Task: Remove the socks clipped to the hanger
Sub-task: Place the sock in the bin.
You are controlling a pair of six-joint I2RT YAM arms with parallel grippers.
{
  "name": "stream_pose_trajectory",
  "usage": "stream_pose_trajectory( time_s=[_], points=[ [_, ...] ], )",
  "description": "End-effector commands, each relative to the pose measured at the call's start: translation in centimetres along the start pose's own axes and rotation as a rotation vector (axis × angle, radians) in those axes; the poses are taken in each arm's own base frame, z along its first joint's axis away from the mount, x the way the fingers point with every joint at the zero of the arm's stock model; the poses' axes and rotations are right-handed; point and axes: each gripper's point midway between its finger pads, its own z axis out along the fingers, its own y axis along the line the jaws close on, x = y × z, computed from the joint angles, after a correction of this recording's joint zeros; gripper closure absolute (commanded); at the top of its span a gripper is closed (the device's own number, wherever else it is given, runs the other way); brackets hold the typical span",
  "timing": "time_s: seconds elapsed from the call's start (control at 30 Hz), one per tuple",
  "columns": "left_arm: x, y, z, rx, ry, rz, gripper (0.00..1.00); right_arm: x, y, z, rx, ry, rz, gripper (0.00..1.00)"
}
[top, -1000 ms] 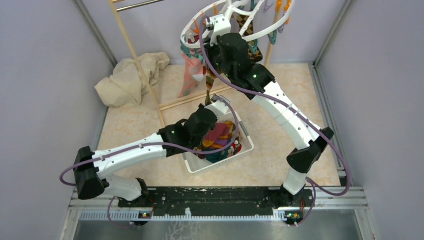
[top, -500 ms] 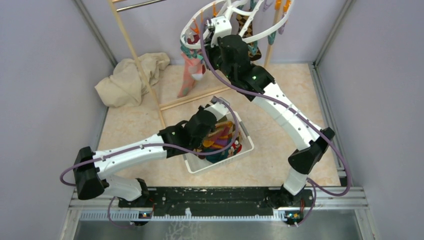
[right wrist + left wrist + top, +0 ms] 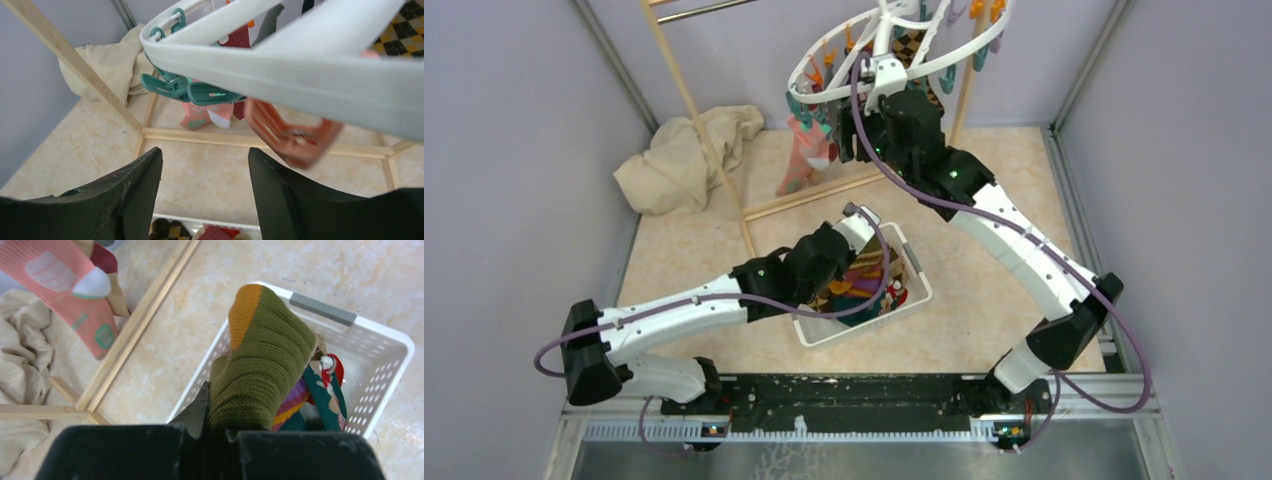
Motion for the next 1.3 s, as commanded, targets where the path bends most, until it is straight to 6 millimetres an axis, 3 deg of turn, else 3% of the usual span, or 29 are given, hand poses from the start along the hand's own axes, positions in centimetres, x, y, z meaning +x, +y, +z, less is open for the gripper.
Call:
stream_pose_trajectory(
  time_s=[0.0,0.37,0.57,0.6,0.63,0.7,0.87,1.03,1.27],
  points=[
    [1.7,-2.0,0.4,0.069,0.033,-0.034,0.96,-2.9,-0.3,-3.4,-0.03,-0.096,0.085,0.34],
    [7.9,-4.6,3.2,0.06,0.162,-0.048,0.73,0.3,-2.1,-8.2,-0.003,-0.066,0.142,0.28],
    [10.0,-4.7,4.1,0.027,0.199,-0.054,0.26,1.4,-2.7,-9.5,0.007,-0.047,0.146,0.27],
    [10.0,-4.7,4.1,0.035,0.2,-0.063,0.21,1.4,-2.8,-9.7,0.01,-0.049,0.148,0.27],
    [9.8,-4.6,4.0,0.041,0.198,-0.07,0.09,1.5,-2.9,-9.7,0.012,-0.049,0.149,0.26],
    [9.0,-4.6,3.7,0.057,0.184,-0.081,0.02,1.3,-2.9,-10.0,0.009,-0.056,0.152,0.26],
    [6.2,-3.4,2.0,0.068,0.126,-0.122,0.01,1.1,-3.0,-10.0,0.012,-0.06,0.146,0.25],
    [3.8,-0.4,0.9,0.018,0.047,-0.18,0.01,1.3,-3.1,-9.8,0.009,-0.056,0.147,0.25],
    [4.5,6.6,2.6,-0.076,-0.024,-0.353,0.01,1.9,-3.0,-10.0,-0.001,-0.048,0.161,0.25]
  ],
)
